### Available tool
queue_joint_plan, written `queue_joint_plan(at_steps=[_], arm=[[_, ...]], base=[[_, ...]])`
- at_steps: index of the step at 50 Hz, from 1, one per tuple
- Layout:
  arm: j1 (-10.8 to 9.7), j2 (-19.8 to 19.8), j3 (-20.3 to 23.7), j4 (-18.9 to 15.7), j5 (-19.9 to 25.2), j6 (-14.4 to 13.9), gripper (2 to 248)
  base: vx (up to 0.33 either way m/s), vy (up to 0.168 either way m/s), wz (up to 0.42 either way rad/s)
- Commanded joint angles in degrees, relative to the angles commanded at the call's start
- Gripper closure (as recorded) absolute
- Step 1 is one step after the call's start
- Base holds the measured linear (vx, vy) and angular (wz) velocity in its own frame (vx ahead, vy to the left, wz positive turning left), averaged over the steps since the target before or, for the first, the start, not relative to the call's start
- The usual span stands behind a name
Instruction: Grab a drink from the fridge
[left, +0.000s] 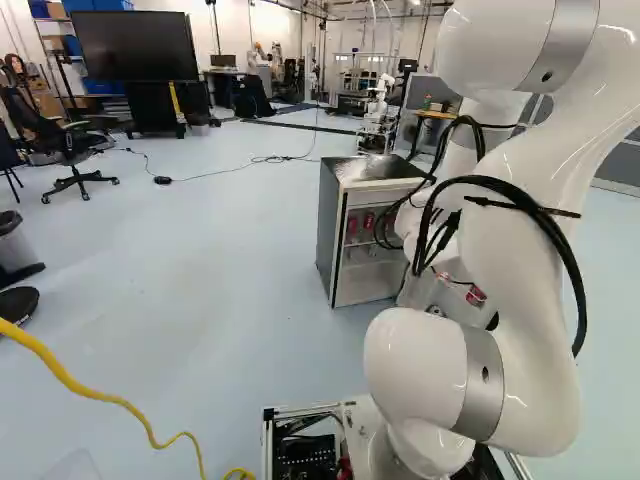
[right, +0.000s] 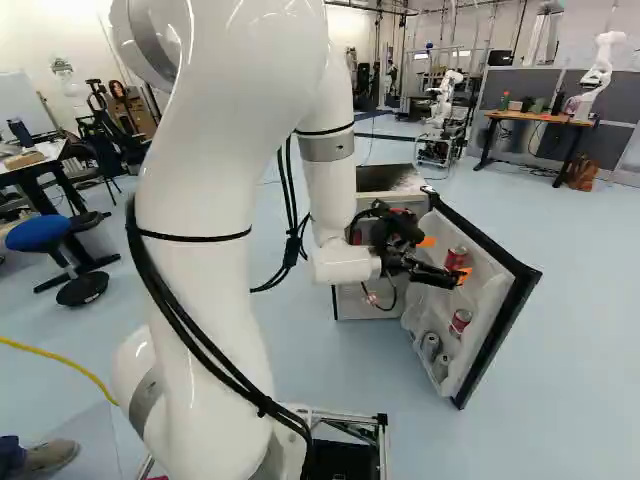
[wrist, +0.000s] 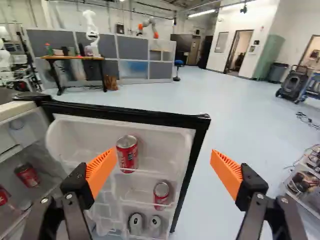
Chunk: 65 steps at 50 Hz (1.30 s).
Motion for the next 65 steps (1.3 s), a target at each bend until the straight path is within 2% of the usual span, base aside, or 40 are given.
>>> queue_joint_plan(at_steps=[26, 65], arm=[[0.8, 0.7, 1.1, -15.7, 0.0, 0.0, 3], [0.8, -5.7, -0.5, -39.1, 0.0, 0.0, 3]], base=[[0.000, 0.000, 0.000], [0.000, 0.000, 0.000]])
